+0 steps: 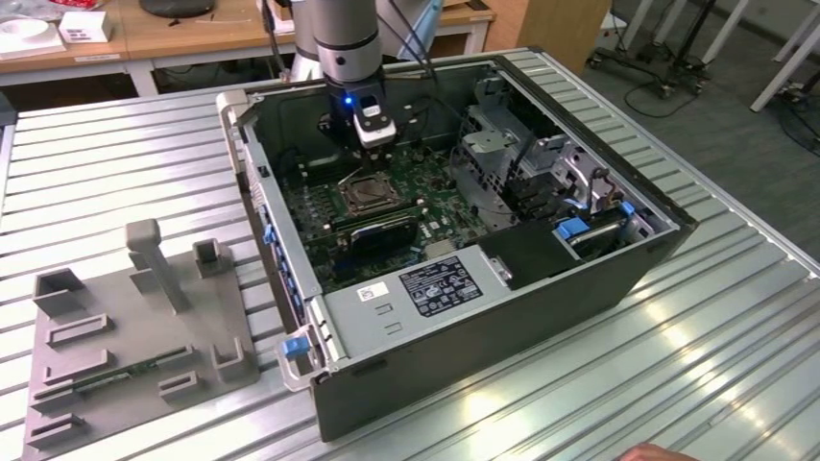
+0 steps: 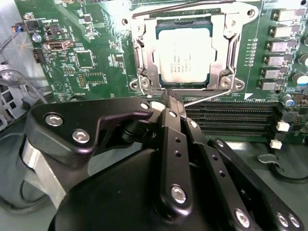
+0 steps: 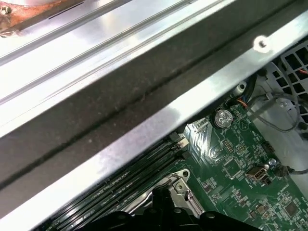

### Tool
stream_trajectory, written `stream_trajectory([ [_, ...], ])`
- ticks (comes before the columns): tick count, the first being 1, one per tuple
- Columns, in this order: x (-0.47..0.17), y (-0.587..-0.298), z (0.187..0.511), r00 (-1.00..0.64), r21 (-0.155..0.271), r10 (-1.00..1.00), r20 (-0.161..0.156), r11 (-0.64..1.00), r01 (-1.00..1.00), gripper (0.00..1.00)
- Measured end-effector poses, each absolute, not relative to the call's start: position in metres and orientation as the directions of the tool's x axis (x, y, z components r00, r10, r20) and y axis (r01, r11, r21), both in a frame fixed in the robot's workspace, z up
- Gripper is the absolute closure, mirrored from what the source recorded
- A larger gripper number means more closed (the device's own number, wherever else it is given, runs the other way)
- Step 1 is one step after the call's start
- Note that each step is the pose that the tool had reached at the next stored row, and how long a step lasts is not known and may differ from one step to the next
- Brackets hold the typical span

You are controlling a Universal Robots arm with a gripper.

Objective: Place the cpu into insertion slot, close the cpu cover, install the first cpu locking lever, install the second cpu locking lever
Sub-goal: 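Install the first cpu locking lever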

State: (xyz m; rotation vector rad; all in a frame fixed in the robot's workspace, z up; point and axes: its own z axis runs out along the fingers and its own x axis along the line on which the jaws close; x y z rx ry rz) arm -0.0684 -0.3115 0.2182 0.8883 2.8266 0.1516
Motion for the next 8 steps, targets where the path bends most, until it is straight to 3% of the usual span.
stream_trajectory([
  [8, -0.0685, -0.3116, 0.2267, -0.805, 0.151, 0.577, -0.137, 0.815, 0.559, 0.89],
])
